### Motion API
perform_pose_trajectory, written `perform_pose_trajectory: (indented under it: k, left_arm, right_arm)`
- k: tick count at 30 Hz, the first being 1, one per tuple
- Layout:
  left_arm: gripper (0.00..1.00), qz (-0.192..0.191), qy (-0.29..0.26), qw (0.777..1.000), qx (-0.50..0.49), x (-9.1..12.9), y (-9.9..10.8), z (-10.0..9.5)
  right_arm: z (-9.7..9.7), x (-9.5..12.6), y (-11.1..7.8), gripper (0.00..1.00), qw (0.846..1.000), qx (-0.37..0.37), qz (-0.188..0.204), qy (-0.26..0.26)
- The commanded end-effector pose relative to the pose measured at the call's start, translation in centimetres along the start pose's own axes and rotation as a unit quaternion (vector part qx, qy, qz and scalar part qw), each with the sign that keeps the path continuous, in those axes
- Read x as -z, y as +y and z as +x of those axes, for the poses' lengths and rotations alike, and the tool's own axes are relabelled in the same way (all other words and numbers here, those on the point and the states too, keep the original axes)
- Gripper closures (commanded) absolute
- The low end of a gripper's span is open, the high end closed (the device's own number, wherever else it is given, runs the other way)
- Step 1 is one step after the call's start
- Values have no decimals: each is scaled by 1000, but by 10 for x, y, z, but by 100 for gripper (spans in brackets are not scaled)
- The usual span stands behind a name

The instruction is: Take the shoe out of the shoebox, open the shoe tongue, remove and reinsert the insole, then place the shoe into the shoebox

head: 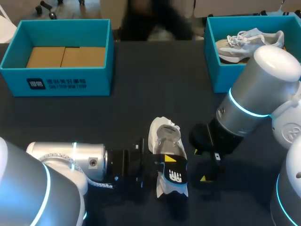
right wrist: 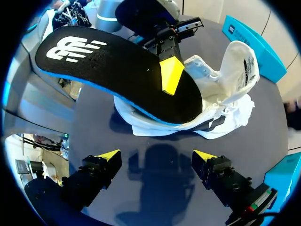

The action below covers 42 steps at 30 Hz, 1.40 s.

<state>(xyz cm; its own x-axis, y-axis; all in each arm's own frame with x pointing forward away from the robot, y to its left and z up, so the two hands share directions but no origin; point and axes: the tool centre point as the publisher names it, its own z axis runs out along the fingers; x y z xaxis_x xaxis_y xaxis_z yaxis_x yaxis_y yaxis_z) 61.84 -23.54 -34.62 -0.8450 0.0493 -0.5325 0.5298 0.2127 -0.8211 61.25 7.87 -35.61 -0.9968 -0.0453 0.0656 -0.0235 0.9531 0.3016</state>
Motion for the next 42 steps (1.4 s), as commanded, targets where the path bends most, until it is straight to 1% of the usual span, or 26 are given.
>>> perform_pose_trajectory:
  k: [1, 8, 16, 17, 18, 20, 21, 23, 28, 32, 36, 38, 42]
  left_arm:
    - [100, -15, -2, 1000, -9, -7, 6, 0]
    - [100, -28, -2, 1000, -11, -7, 11, 0]
    - [100, -19, 0, 1000, -2, -5, 3, 0]
    - [96, -19, 0, 1000, -2, -4, 2, 0]
    - [87, -19, 1, 1000, -2, -4, 1, 0]
    - [87, -19, 3, 1000, -3, -3, 0, 0]
    - [85, -17, 5, 1000, -2, -3, -1, -1]
    - [78, -16, 5, 1000, -3, -3, -4, -1]
    - [69, -11, 8, 1000, -7, -4, -12, -1]
    - [69, 3, 10, 1000, -11, -4, -21, -1]
    - [68, 14, 12, 1000, -13, -3, -26, 0]
    - [69, 16, 12, 1000, -14, -3, -27, 1]
    - [75, 22, 10, 1000, -18, -2, -31, 2]
  right_arm:
    - [0, -1, 0, 0, 1000, 0, 0, 0]
    - [0, -1, 0, 0, 1000, 0, 0, 0]
    - [0, -1, 0, 0, 1000, 0, 0, 0]
    - [0, -1, 0, 0, 1000, 0, 0, 0]
    - [0, -1, 0, 0, 1000, 0, 0, 0]
    - [0, -1, 0, 0, 1000, 0, 0, 0]
    - [0, -1, 0, 0, 1000, 0, 0, 0]
    - [0, -1, 0, 0, 1000, 0, 0, 0]
    - [0, -1, 0, 0, 1000, 0, 0, 0]
    - [0, -1, 0, 0, 1000, 0, 0, 0]
    - [0, -1, 0, 0, 1000, 0, 0, 0]
    - [0, -1, 0, 0, 1000, 0, 0, 0]
    - [0, -1, 0, 0, 1000, 0, 0, 0]
